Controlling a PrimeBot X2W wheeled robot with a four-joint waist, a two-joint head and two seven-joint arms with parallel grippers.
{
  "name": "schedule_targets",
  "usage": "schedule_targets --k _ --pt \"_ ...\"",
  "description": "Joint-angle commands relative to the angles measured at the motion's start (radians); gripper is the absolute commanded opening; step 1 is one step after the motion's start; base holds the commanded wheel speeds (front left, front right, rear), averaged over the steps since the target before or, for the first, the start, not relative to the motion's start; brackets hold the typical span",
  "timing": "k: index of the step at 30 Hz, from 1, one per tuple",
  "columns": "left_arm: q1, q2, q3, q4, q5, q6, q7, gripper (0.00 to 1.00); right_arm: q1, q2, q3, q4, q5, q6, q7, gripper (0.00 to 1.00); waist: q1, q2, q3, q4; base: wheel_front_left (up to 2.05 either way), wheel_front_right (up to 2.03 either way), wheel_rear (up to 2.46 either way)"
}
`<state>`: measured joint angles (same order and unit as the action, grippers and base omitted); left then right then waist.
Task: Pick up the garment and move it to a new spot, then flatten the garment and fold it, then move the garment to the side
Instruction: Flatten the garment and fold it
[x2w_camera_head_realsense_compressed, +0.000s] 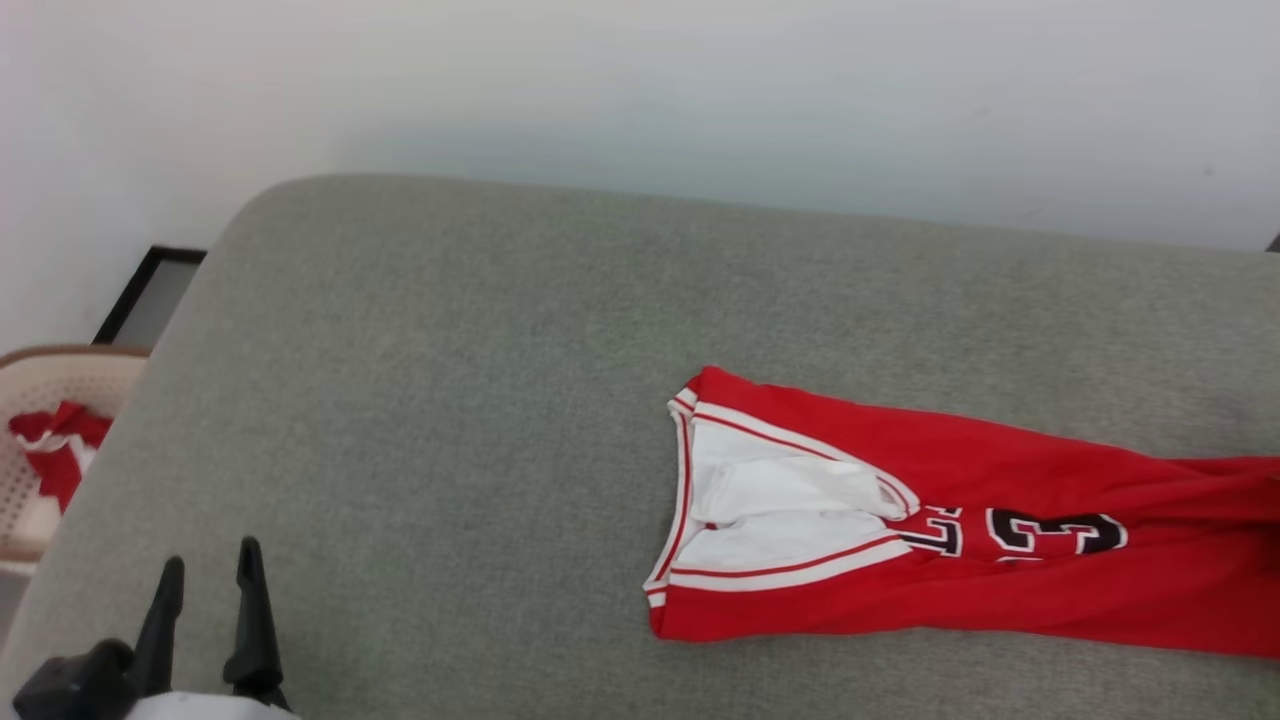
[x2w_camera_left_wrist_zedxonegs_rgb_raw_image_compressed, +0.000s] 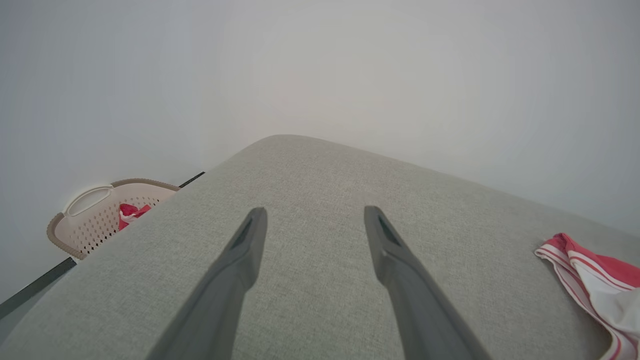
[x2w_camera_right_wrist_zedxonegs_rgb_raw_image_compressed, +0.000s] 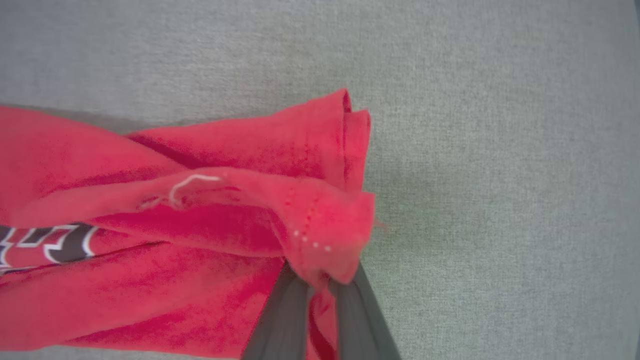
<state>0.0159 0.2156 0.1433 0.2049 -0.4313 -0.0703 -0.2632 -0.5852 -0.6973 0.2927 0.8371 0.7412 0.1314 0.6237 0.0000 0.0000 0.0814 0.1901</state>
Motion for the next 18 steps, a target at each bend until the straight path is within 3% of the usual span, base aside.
schedule_targets --k 1,10,18 --pt "0.016 0.000 0.007 0.004 0.013 -0.004 -0.001 1.00 0.012 0.002 0.035 -0.055 0.018 -0.001 0.003 0.00 0.0000 0.0000 -0.029 -0.027 0.00 0.00 0.00" --pt "0.050 -0.013 0.024 0.000 0.029 -0.006 -0.001 1.00 0.062 0.044 0.118 -0.343 0.131 -0.001 0.038 0.00 0.0000 0.0000 -0.078 -0.062 0.00 0.00 0.00" --pt "0.006 -0.038 -0.023 0.021 0.042 -0.015 0.000 1.00 0.038 0.175 0.170 -0.460 0.118 -0.001 0.038 0.00 0.0000 0.0000 -0.087 -0.021 0.00 0.00 0.00"
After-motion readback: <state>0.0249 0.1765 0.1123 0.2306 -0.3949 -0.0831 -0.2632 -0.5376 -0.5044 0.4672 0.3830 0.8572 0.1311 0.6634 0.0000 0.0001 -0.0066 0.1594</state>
